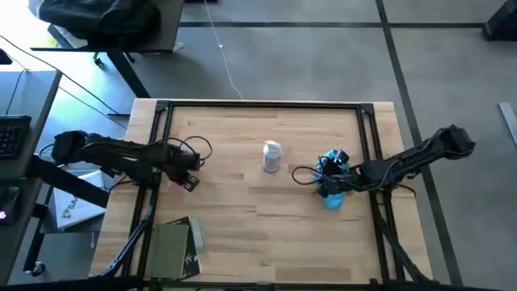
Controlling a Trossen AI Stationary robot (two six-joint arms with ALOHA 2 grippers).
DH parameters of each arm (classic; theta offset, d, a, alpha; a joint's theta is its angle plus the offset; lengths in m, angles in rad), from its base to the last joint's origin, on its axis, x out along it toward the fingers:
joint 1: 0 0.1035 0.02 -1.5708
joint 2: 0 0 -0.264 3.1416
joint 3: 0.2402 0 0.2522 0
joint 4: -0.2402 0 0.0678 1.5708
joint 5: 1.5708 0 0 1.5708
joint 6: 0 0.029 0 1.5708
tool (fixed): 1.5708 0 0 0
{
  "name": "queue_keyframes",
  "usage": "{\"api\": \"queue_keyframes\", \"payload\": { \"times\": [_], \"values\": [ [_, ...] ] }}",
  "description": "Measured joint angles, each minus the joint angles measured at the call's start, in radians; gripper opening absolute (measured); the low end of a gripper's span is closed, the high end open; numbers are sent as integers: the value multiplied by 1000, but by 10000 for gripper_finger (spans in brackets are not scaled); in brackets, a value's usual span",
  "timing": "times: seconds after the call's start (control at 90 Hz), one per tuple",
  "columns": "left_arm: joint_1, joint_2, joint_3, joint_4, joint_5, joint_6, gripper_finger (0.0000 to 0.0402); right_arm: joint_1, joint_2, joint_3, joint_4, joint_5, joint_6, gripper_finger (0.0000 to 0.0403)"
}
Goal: Apply microfiber cloth
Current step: Wipe the pink cellphone with a blue microfiber cloth, then return to Home Position
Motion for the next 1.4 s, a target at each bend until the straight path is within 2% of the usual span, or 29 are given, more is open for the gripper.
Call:
{"api": "queue_keyframes", "payload": {
  "times": [0.222,0.344,0.578,0.711,0.822,0.944,1.089,1.256,1.4],
  "values": [
    [45,-1,6,-37,-5,24,111,1,-11,1,8,1,-34,218],
    [60,-2,35,-40,-25,60,130,9,-51,1,13,33,-66,218],
    [94,-2,128,-32,-182,155,135,44,-202,1,16,111,-103,218],
    [103,-2,157,-15,-297,222,135,87,-299,1,19,148,-179,218],
    [93,-15,158,33,-342,246,135,147,-387,2,21,175,-251,218],
    [32,-64,155,78,-402,237,135,226,-495,2,24,234,-321,218],
    [-107,-181,123,111,-529,172,135,331,-630,2,1,344,-365,218],
    [-290,-341,56,170,-668,105,135,451,-765,2,-75,439,-349,218],
    [-405,-479,-3,195,-773,137,134,528,-848,2,-103,466,-312,218]
  ]
}}
